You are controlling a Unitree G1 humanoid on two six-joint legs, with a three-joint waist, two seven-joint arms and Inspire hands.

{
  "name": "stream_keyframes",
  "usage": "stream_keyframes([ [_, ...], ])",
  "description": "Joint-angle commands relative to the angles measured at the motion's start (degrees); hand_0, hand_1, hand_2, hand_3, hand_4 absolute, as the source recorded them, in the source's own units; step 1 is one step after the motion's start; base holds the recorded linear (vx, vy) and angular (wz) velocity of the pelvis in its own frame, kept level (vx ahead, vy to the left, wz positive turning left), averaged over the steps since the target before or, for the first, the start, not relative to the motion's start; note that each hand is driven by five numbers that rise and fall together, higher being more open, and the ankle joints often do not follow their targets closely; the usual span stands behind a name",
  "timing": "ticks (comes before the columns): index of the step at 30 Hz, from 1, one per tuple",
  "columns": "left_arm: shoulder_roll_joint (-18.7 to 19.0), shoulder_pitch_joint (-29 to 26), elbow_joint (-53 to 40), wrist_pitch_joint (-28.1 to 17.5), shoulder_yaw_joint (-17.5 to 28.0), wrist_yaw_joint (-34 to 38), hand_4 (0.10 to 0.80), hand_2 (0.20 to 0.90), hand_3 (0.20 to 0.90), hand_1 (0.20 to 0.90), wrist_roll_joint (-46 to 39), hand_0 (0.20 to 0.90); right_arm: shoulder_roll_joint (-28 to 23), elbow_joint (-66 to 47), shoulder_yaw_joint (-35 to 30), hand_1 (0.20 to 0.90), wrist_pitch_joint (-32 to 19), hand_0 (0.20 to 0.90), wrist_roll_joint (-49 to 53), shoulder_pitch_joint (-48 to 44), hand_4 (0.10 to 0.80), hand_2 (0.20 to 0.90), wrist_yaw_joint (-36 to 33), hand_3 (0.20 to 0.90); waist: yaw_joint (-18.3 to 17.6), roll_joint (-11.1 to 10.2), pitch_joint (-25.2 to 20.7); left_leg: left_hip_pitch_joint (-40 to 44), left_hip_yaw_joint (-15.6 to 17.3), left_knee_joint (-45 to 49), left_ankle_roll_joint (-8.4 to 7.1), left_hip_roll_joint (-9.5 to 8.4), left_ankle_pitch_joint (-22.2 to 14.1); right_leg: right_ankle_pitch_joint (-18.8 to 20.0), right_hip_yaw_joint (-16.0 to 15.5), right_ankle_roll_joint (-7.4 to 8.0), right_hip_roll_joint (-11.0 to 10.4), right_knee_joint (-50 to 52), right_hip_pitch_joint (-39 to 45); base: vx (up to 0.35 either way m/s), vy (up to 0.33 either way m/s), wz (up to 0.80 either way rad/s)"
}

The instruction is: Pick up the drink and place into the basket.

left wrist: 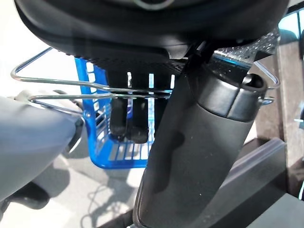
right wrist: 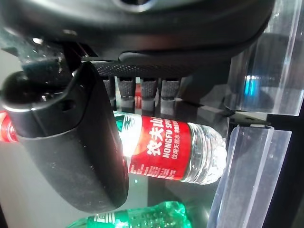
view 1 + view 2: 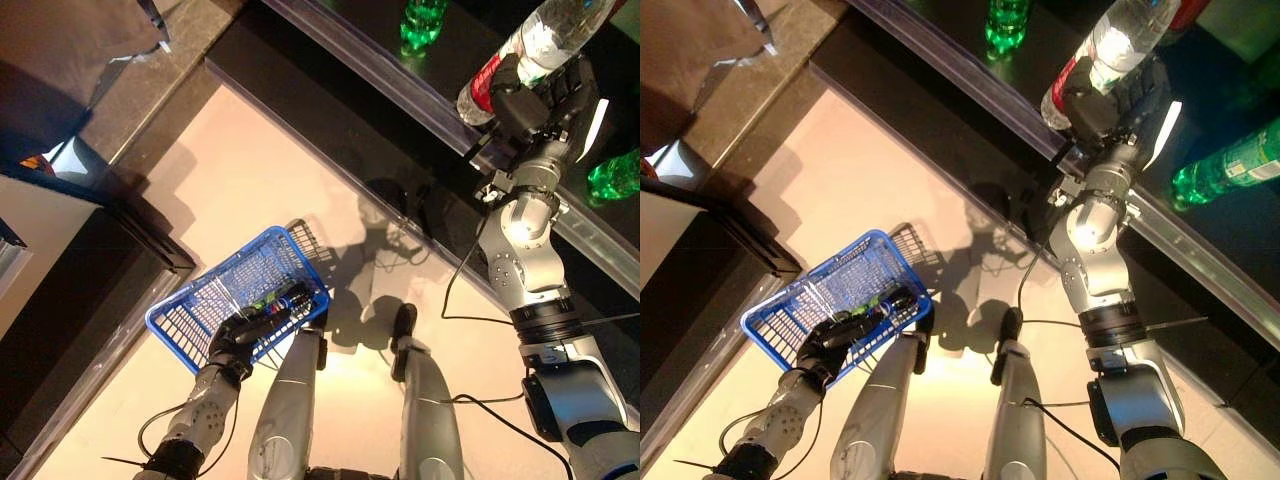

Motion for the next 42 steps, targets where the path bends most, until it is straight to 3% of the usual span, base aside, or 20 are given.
stream_keyframes([
  [1,1.77,4.04,-14.73,-4.97,1.63,-6.13,0.100,0.300,0.200,0.300,-0.52,0.300,-4.97,-6.97,-0.74,0.300,-5.80,0.300,-2.32,-5.92,0.100,0.300,2.96,0.200,0.88,1.60,-1.09,8.44,-1.15,-9.59,2.94,-3.10,1.59,-5.40,-2.33,-1.71,1.09,1.10,8.00,-0.043,-0.072,0.05],
  [4,1.79,4.01,-15.10,-4.68,2.06,-6.14,0.100,0.300,0.200,0.300,-0.05,0.300,-4.93,-8.56,-1.09,0.300,-6.82,0.300,-3.40,-4.78,0.100,0.300,2.59,0.200,1.03,1.11,-1.10,12.46,-1.78,-13.21,2.45,-3.03,2.78,-4.64,-2.98,-1.37,0.93,-2.32,12.18,-0.028,-0.076,0.06],
  [13,0.34,5.54,-13.90,-3.34,3.23,-6.84,0.100,0.300,0.200,0.300,2.23,0.300,-3.75,-17.44,-1.69,0.300,-7.66,0.300,-5.49,1.26,0.100,0.300,3.18,0.200,1.07,-1.48,-7.95,20.76,-2.78,-22.29,0.83,-1.33,4.84,-3.22,-3.95,-1.13,1.73,-11.93,22.03,0.028,-0.069,0.05],
  [20,-1.17,7.15,-14.42,-1.73,4.23,-6.80,0.100,0.300,0.200,0.300,4.81,0.300,-1.78,-23.43,-0.32,0.300,-7.19,0.300,-7.42,7.12,0.100,0.300,5.78,0.200,0.80,-3.06,-12.96,25.02,-3.11,-24.75,0.07,-0.15,5.21,-3.68,-4.62,-1.70,2.65,-14.70,27.40,0.088,-0.057,-0.04],
  [28,-1.83,7.64,-13.22,-0.12,4.51,-7.05,0.100,0.300,0.200,0.300,4.73,0.300,-0.57,-26.81,0.97,0.300,-5.31,0.300,-7.32,9.55,0.100,0.300,8.35,0.200,0.38,-3.37,-16.43,27.45,-3.55,-25.61,-0.79,0.74,5.33,-4.22,-4.89,-2.09,3.19,-15.55,30.19,0.071,-0.029,0.00],
  [32,-1.77,7.74,-16.70,1.16,4.67,-8.86,0.100,0.300,0.200,0.300,4.18,0.300,0.60,-28.79,3.50,0.300,-2.06,0.300,-4.79,13.89,0.100,0.300,14.41,0.200,-0.14,-3.23,-17.99,28.45,-3.94,-26.29,-1.19,1.12,5.56,-4.71,-4.81,-2.28,3.48,-15.68,31.09,0.053,-0.008,-0.03],
  [42,-0.77,5.75,-31.43,6.17,3.42,-9.47,0.100,0.300,0.200,0.300,-1.87,0.300,4.59,-26.80,11.12,0.300,-0.56,0.300,-2.49,26.79,0.100,0.300,23.67,0.200,-0.81,-2.29,-19.32,29.81,-4.68,-27.40,-1.63,1.71,6.52,-5.16,-6.05,-1.93,3.20,-15.72,32.41,0.013,-0.001,0.00],
])
